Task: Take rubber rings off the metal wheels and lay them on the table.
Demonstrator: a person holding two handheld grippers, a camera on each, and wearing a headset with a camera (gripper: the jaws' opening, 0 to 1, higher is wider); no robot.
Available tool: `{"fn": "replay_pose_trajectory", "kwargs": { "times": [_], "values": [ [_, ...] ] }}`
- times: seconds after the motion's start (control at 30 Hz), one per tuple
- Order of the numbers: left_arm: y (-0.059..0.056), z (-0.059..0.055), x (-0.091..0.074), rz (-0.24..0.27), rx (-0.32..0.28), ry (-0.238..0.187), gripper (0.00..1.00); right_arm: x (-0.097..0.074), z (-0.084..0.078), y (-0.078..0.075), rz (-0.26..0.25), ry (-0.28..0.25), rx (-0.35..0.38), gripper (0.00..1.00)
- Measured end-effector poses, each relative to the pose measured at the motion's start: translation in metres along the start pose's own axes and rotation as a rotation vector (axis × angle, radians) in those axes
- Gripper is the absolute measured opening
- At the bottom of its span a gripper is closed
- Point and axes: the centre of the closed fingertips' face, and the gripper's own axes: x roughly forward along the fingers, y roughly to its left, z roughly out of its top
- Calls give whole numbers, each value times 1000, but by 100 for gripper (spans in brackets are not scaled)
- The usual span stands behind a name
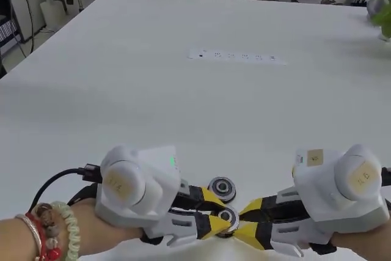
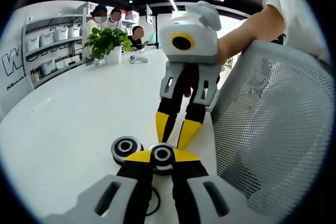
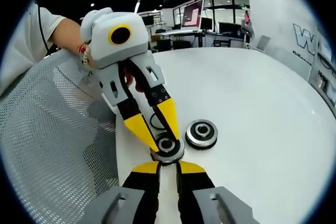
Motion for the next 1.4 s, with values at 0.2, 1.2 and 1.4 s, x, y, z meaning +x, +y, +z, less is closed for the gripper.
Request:
{"fn": "replay_pose_trajectory", "kwargs": {
  "times": [0.2,1.2,1.4],
  "values": [
    [0,0,0,1,0,-2,8,0,0,0,3,0,7,1],
    [0,1,0,0,4,1,7,-5,-1,-10,5,-25,316,0],
    [0,1,0,1,3,-2,7,-6,-1,-10,8,-37,343,0]
  ]
}}
